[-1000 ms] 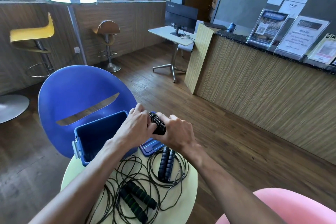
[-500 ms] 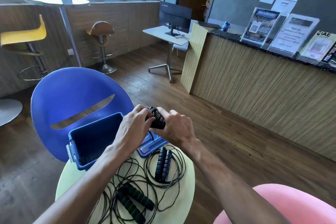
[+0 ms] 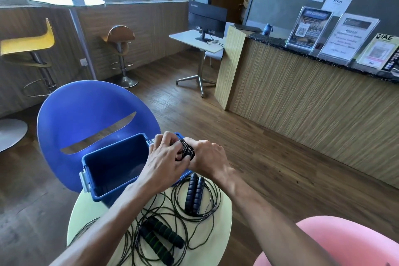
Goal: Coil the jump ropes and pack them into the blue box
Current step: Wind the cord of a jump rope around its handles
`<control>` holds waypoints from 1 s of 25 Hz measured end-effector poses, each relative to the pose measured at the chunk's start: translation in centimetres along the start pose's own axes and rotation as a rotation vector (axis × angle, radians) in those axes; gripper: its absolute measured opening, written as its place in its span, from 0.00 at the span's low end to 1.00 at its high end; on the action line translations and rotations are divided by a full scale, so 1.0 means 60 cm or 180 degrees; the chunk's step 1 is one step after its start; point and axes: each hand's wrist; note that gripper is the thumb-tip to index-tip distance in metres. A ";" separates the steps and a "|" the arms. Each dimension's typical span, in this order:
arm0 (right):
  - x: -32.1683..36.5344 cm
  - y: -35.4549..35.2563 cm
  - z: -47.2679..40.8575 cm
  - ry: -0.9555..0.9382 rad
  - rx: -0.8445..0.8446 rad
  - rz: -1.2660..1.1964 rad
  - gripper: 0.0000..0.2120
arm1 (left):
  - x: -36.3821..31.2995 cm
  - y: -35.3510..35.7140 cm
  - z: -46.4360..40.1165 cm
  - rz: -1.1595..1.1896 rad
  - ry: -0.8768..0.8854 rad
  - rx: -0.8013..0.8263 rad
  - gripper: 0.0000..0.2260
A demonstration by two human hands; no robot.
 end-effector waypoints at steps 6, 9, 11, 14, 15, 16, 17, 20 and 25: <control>0.003 -0.004 -0.008 -0.0172 0.0305 -0.0191 0.34 | 0.028 -0.014 0.042 0.0126 0.0380 0.0034 0.06; 0.003 -0.021 -0.009 -0.0286 0.0389 -0.0240 0.35 | 0.047 -0.046 0.042 -0.0173 0.0586 0.0332 0.19; 0.011 -0.034 -0.009 -0.0370 0.0553 -0.0213 0.37 | 0.063 -0.073 0.024 -0.0412 0.0465 0.0592 0.37; 0.034 -0.031 -0.002 -0.0542 0.0678 -0.0138 0.32 | 0.071 -0.092 -0.017 -0.0956 0.0224 0.1493 0.46; 0.038 -0.028 0.000 -0.0590 0.0681 -0.0114 0.29 | 0.068 -0.091 -0.024 -0.1027 0.0178 0.1771 0.41; 0.039 -0.026 0.001 -0.0627 0.0674 -0.0092 0.27 | 0.066 -0.085 -0.028 -0.0957 0.0119 0.1954 0.35; 0.038 -0.022 0.002 -0.0644 0.0660 -0.0034 0.25 | 0.062 -0.081 -0.029 -0.0808 0.0047 0.2054 0.30; 0.043 -0.008 0.009 -0.0610 0.0520 0.0245 0.20 | 0.057 -0.062 -0.016 -0.0740 0.0033 0.1807 0.24; 0.038 -0.012 0.016 -0.0420 0.0646 -0.0086 0.16 | 0.064 -0.003 0.014 -0.1027 0.0681 0.0234 0.16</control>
Point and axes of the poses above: each hand's wrist, its own z-axis away from the middle knuckle, its own y-axis out of the palm, x = y × z, and after that the axes turned 8 degrees about x, right-handed
